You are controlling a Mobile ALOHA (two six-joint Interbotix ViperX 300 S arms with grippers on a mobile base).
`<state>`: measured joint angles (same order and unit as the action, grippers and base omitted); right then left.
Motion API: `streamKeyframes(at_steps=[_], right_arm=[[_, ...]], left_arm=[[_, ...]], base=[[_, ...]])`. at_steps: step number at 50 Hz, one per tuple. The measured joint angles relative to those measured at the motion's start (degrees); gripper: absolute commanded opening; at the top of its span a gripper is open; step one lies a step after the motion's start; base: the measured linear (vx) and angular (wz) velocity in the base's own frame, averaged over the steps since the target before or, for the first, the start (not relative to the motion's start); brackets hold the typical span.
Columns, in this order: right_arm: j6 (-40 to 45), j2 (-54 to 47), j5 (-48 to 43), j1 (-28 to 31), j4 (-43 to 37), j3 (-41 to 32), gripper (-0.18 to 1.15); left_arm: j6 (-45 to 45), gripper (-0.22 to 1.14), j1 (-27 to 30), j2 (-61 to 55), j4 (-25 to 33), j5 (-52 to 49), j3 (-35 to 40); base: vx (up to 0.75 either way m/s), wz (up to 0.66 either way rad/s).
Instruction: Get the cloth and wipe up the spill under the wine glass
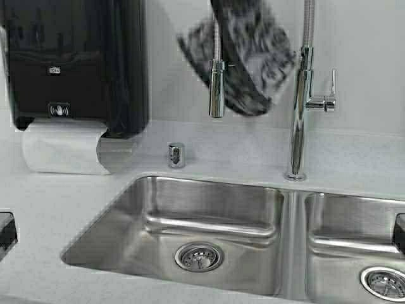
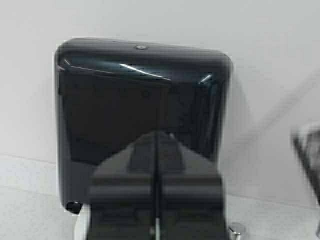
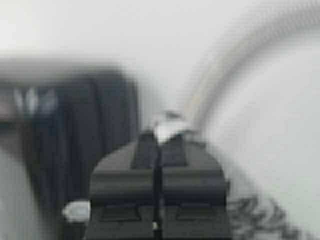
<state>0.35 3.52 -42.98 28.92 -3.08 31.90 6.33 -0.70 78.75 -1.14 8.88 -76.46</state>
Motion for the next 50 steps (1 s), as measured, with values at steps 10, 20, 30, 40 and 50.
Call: streamKeyframes(at_steps=[10, 20, 30, 40, 50], right_arm=[[-0.53, 5.71, 9.05, 0.00, 1.14, -7.82, 0.06], [-0.53, 10.55, 14.50, 0.18, 3.16, -11.95, 0.06], [-0.53, 16.52, 18.81, 1.76, 4.13, -8.79, 0.06], [-0.44, 20.83, 22.32, 5.27, 4.31, -2.20, 0.06], [-0.09, 22.50, 22.85, 6.77, 4.39, 3.60, 0.06]], left_arm=[[0.00, 0.03, 0.00, 0.09, 0.18, -0.18, 0.00], [0.00, 0.03, 0.00, 0.00, 0.18, -0.26, -0.09], [0.00, 0.03, 0.00, 0.53, 0.26, -0.70, -0.09], [0.00, 0.03, 0.00, 0.79, 0.44, -0.88, -0.18], [0.00, 0.03, 0.00, 0.79, 0.44, -0.97, -0.26]], base=[[-0.09, 0.00], [-0.10, -0.01], [-0.11, -0.04], [-0.12, -0.05], [-0.11, 0.02]])
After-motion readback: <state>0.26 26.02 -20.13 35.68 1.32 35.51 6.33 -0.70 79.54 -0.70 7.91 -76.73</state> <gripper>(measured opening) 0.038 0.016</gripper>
